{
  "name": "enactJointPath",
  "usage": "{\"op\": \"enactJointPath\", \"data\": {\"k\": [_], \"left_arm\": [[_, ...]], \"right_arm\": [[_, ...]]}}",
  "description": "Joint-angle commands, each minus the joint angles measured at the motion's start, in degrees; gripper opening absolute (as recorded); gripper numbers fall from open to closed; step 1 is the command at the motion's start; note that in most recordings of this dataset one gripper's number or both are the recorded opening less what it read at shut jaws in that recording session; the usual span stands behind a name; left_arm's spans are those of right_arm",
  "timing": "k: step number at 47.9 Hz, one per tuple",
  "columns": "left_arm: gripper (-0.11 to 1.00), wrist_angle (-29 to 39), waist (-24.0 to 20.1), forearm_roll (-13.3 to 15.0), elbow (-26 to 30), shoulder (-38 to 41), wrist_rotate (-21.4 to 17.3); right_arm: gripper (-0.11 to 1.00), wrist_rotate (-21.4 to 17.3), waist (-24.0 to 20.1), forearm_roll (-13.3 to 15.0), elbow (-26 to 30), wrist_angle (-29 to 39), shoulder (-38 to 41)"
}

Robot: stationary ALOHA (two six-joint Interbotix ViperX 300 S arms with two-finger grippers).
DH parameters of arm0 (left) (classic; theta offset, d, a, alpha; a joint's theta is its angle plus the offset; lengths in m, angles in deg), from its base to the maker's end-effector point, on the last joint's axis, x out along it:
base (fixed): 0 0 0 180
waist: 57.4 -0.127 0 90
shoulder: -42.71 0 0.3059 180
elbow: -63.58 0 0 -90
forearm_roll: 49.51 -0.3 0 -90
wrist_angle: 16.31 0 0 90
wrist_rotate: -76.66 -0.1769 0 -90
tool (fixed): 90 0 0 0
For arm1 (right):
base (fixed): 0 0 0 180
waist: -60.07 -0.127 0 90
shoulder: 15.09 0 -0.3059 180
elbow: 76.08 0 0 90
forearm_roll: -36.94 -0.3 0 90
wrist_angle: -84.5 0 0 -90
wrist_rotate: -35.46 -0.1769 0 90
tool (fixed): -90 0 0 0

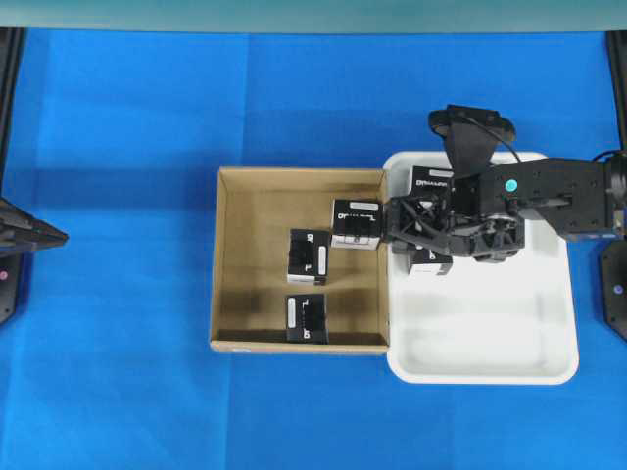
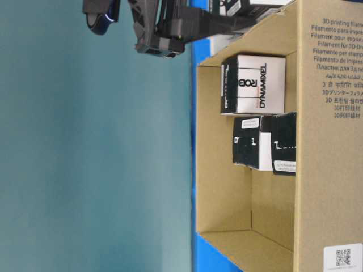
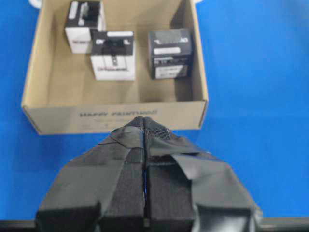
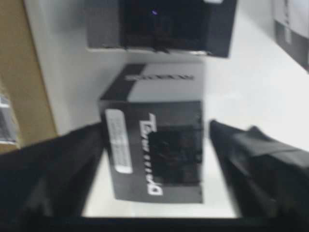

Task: Pick a box that is randomly placed inside the cardboard box.
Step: 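Lower the box into the tray beside the other boxes and open the gripper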

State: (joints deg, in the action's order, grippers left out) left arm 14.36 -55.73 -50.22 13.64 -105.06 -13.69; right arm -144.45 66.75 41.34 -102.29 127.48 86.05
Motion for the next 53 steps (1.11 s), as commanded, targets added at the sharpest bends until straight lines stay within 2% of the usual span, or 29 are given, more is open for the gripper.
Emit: {"op": "enactJointPath", "data": {"k": [1,12,23,30,39,49,53], "left_arm": [[-0.07,-0.53,-0.18,-0.18,0.97,0.88,-0.09],[-0.07,-0.53,-0.18,-0.09,0.97,0.88,-0.09],[-0.07,-0.53,-0.18,-0.18,0.88,0.88,0.18],[-0.07,-0.53,-0.18,-0.18,0.79,0.97,0.62],[-0.07,-0.53,-0.26,-0.18,0.88,0.97,0.09],[-0.07,-0.53,-0.35,-0.18,0.97,0.88,0.62],[-0.07,-0.53,-0.44,-0.18,0.97,0.88,0.79]], "right_arm": [[0.99,0.09,-0.53,-0.44,1.05,-0.44,-0.35],[0.97,0.53,-1.23,0.26,3.96,1.58,-6.24],[0.97,0.62,-2.37,0.79,4.22,9.49,-14.85],[0.97,2.64,-3.34,2.64,2.55,7.38,-19.51],[0.97,11.34,-4.13,4.22,-1.23,-6.77,-23.99],[0.96,26.37,-4.13,4.92,-4.92,-21.53,-28.39],[0.95,34.72,-4.13,5.36,-6.24,-26.46,-30.41]]}}
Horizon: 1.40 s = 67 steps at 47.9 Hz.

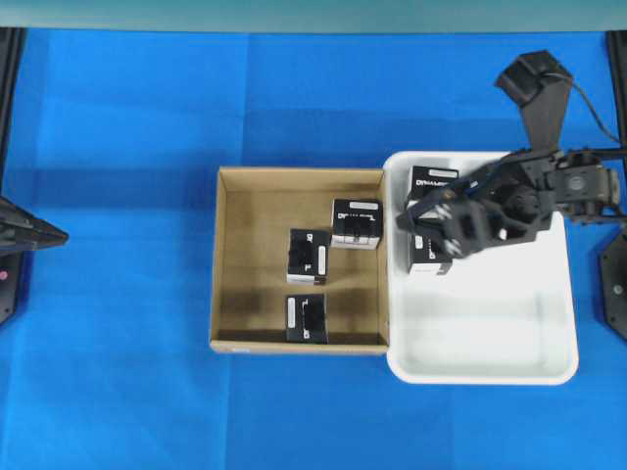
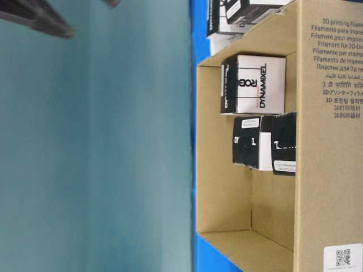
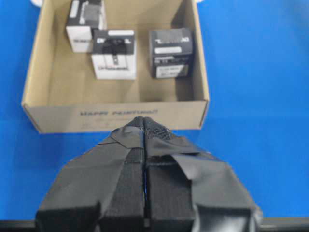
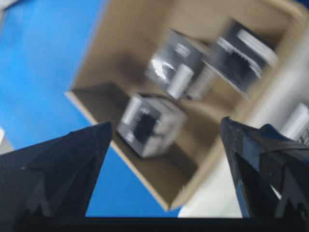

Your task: Pick a box that is randomly placed inside the cardboard box.

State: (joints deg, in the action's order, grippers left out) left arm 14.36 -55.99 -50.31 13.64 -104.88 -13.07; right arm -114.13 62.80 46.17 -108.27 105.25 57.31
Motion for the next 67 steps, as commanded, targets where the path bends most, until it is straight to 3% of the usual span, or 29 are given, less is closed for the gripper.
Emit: {"op": "enactJointPath", "data": {"k": [1,9,17,31,45,52,67], "left_arm": [[-0.07,-0.53,-0.18,-0.09,0.97,0.70,0.26],[-0.07,-0.53,-0.26,0.00,1.05,0.53,0.35],[-0.07,-0.62,-0.35,-0.09,1.05,0.35,0.26],[-0.07,-7.47,-0.97,-0.09,1.05,0.18,0.09],[-0.07,-14.41,-0.97,-0.09,1.14,-0.35,0.26],[-0.07,-18.46,-0.70,-0.09,1.14,-0.62,0.26],[-0.07,-18.72,0.35,-0.09,1.23,-0.88,0.35]], "right_arm": [[0.95,6.15,-0.18,0.53,-0.62,-5.27,-2.11],[0.95,20.30,-0.88,0.53,-2.72,-12.22,-5.54],[0.95,29.09,-1.76,0.53,-4.22,-15.64,-8.61],[0.95,31.55,-3.25,1.32,-7.38,-16.79,-15.64],[0.95,39.73,-4.22,2.46,-9.76,-19.69,-22.50],[0.95,40.52,-4.22,2.46,-10.63,-19.60,-25.22],[0.95,41.48,-5.45,2.46,-12.74,-19.69,-27.07]]}}
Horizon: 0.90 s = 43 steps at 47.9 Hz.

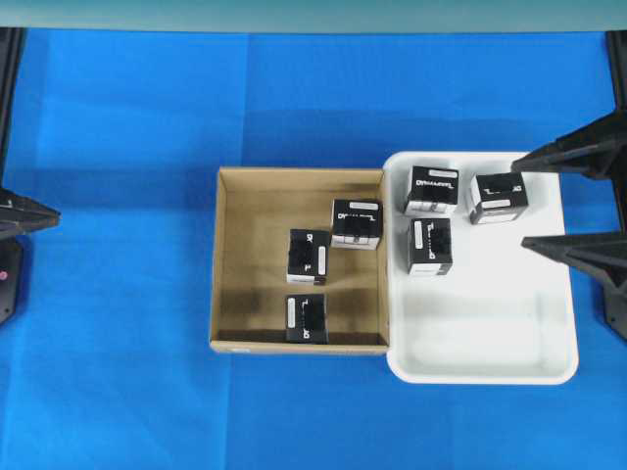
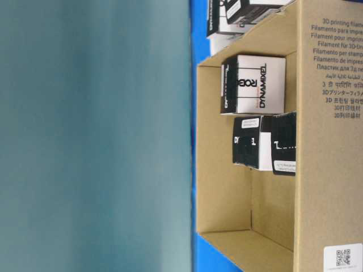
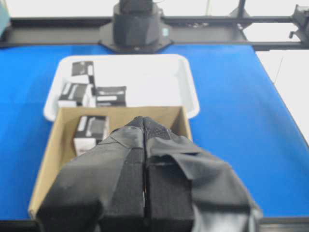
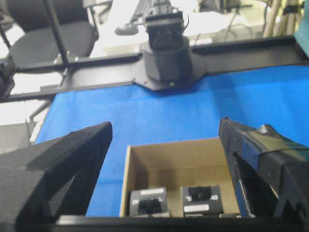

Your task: Pick a box that is randomly placed inside the cardboard box.

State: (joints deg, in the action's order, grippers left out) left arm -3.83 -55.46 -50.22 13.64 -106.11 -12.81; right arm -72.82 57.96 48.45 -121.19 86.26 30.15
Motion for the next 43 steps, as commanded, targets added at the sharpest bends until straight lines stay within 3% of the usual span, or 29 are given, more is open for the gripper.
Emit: {"op": "enactJointPath", "data": {"k": [1,43], "left_arm": [[-0.07,-0.62,-0.18,-0.18,1.14,0.35,0.18],[-0.07,-8.09,0.35,-0.18,1.67,0.18,1.05]], "right_arm": [[0.95,0.26,-0.79,0.18,0.18,-0.70,0.09],[0.95,0.88,-1.14,-0.35,-2.46,0.97,-3.60]]}}
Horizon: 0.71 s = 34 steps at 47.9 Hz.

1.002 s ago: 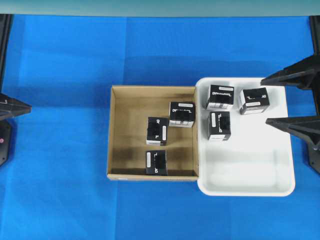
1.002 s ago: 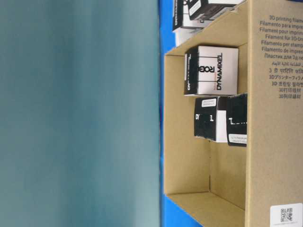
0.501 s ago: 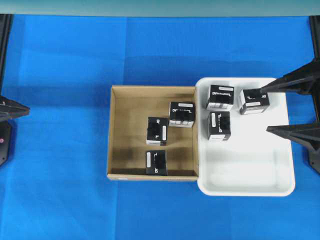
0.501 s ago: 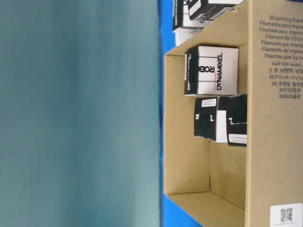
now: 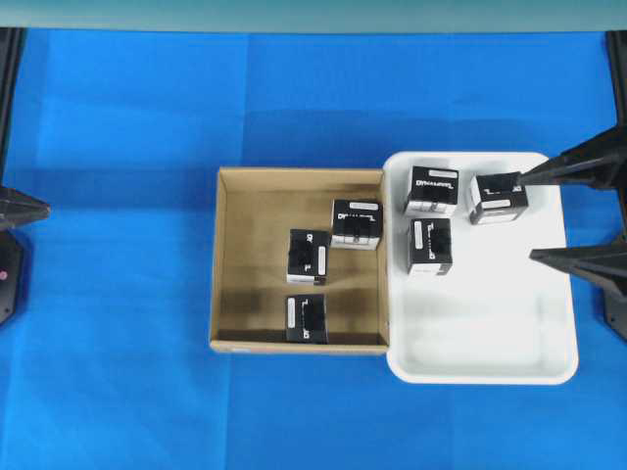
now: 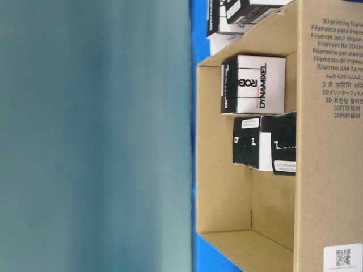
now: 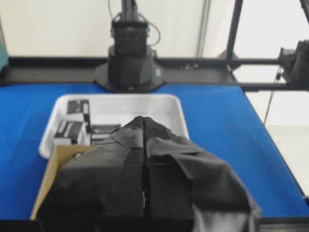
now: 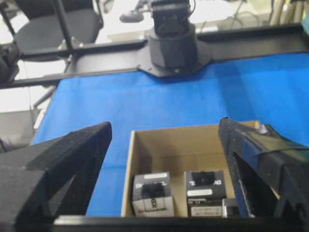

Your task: Pick a box that is randomly placed inside the cardboard box.

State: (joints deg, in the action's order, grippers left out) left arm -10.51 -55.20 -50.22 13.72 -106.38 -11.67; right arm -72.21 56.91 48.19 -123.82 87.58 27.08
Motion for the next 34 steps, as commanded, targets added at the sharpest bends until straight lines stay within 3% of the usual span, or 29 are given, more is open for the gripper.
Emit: {"op": "enactJointPath", "data": {"k": [1,21,34], "left_arm": [[-0.07,-1.76,0.00,-0.18,1.58,0.44,-0.09],[-0.07,-2.29,0.26,-0.18,1.58,0.44,0.00],[-0.07,-2.29,0.70,-0.09,1.58,0.35,0.35]], "right_arm": [[0.95,0.35,0.00,-0.09,0.09,-0.44,-0.70],[0.95,-0.53,0.53,-0.53,-1.76,-0.70,-2.72],[0.95,0.26,-0.44,-0.44,-2.11,-6.86,-2.37]]}}
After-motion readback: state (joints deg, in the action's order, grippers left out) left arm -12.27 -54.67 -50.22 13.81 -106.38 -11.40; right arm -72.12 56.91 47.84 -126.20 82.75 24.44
